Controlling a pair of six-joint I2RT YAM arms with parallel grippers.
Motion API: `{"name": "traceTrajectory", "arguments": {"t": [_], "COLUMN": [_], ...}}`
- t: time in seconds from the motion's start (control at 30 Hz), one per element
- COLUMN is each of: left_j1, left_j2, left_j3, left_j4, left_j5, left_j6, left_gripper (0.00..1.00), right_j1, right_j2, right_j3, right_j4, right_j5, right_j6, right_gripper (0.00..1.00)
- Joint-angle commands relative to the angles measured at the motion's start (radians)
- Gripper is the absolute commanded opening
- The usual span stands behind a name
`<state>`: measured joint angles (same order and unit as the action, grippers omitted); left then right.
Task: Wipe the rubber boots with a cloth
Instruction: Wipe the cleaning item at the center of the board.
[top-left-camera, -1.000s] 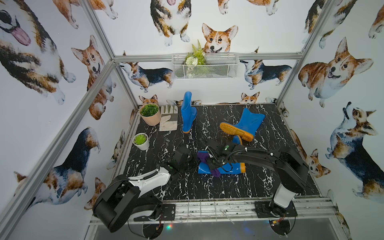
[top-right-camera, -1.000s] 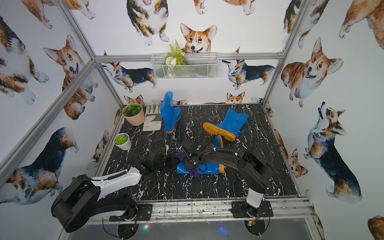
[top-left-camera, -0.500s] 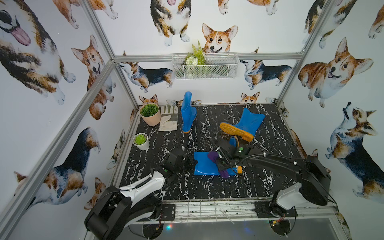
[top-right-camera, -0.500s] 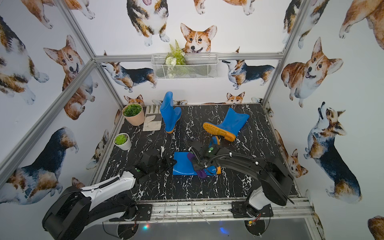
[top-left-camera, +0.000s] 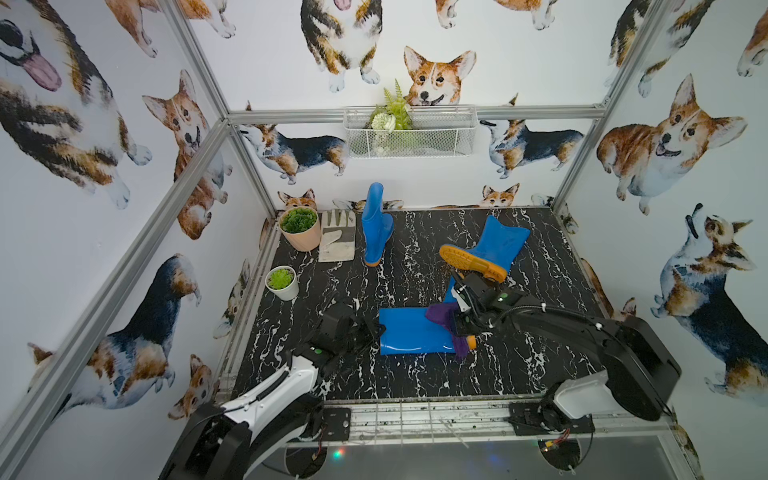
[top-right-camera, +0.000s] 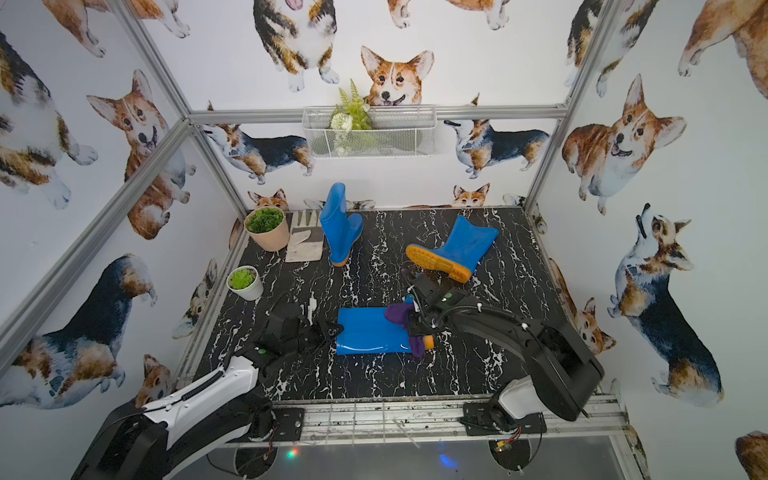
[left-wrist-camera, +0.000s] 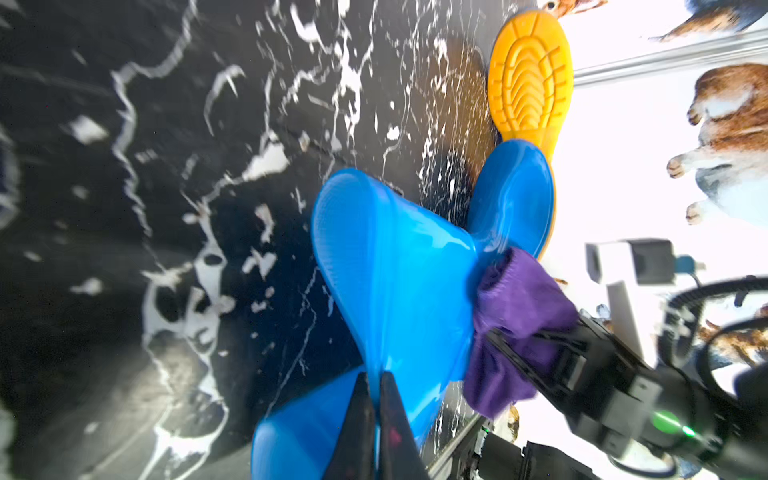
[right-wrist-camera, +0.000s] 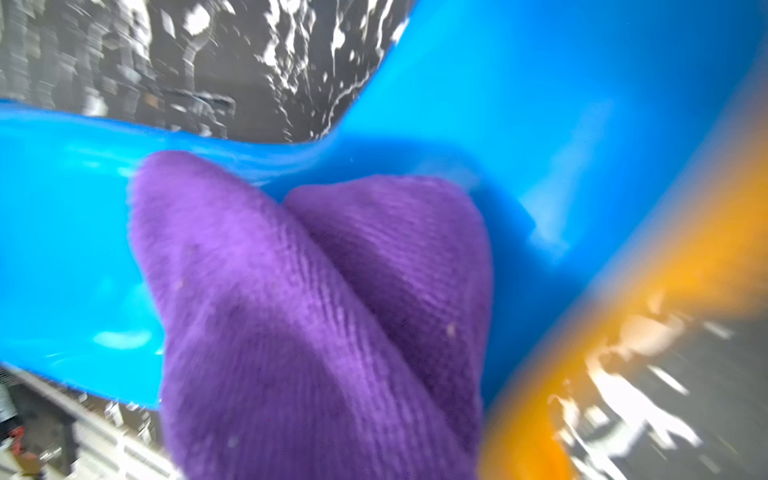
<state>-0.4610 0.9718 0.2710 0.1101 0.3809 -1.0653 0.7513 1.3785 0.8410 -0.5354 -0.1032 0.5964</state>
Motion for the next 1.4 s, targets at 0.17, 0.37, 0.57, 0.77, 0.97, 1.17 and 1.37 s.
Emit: {"name": "traceTrajectory", "arguments": {"t": [0.17,0.37,0.57,0.77,0.97,1.17,1.37], "left_j1": [0.038,0.038,0.038,-0.006,-0.122,-0.139,-0.151], "left_j2": [0.102,0.125,0.13,0.154,0.236,0.153,0.17], "left_j3": [0.011,-0.025,-0.037,-0.033,-0.028,0.13,0.389], "left_j4": [-0.032,0.014,0.076,0.124,0.25,0.043,-0.189], "left_j5": [0.143,0.184,0.23,0.245,0.196,0.112,0.024], "left_j6": [0.087,0.077,0.051,0.033,-0.058,-0.108,-0.184], "left_gripper": [0.52,0.56,0.56,0.51,0.13,0.0,0.0], "right_j1": [-0.006,-0.004,0.002,0.025,0.044,0.092,0.244], "right_j2": [0.023,0.049,0.047,0.081,0.073,-0.051,-0.18], "right_j3": [0.03,0.034,0.029,0.026,0.041,0.074,0.101], "right_j4": [-0.032,-0.02,0.001,0.021,0.024,-0.015,0.105], "right_j5": [0.029,0.017,0.015,0.01,0.019,0.129,0.309], "right_j6": [0.023,0.019,0.028,0.042,0.049,0.051,0.112], "right_gripper": [0.0,0.0,0.0,0.0,0.0,0.0,0.0]}}
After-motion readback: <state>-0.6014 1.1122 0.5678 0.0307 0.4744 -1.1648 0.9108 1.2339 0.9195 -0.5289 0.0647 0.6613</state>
